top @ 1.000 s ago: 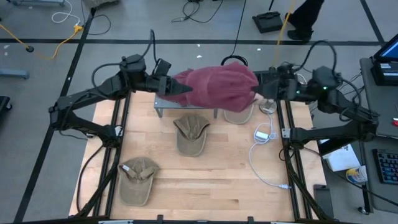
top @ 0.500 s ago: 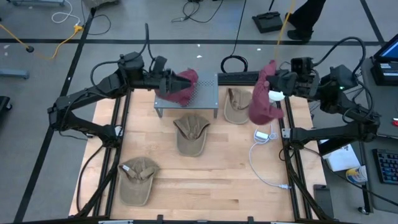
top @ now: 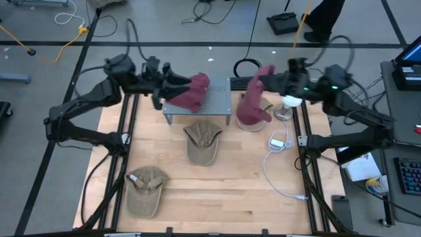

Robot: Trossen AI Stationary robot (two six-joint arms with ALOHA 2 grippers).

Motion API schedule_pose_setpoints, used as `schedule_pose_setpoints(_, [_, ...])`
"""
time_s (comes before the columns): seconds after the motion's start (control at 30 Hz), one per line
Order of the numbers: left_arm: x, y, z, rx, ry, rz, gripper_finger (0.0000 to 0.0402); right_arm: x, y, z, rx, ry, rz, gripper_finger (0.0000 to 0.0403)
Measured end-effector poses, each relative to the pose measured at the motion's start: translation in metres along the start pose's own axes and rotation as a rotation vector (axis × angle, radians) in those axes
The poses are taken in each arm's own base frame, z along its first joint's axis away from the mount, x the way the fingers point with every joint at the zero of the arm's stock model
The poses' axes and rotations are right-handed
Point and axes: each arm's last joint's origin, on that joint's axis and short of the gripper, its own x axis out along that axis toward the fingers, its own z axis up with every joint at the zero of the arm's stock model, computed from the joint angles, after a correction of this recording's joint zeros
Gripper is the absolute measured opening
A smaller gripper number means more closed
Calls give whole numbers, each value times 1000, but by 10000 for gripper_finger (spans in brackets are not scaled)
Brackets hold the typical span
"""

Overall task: Pick & Place hat
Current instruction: Stack the dark red cap on the dark red cap on the shelf

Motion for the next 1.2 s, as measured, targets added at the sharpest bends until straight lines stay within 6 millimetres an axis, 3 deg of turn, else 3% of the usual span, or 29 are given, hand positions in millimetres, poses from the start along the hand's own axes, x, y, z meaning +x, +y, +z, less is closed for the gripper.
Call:
schedule_pose_setpoints(0.27, [-35, -17, 20, 50, -98, -5, 182, 50, -45, 1, 11, 5, -48, 0])
schedule_pose_setpoints(0.57, [-42, -22, 23, 81, -107, -28, 198, 116, -63, 29, -42, 70, -9, 0])
schedule_pose_setpoints(0.77, [-41, -24, 22, 82, -99, -52, 204, 141, -78, 46, -94, 76, -37, 0])
schedule_pose_setpoints(1.2, [-58, -39, 36, 166, -210, -138, 171, 187, -120, 59, -87, 184, -8, 0])
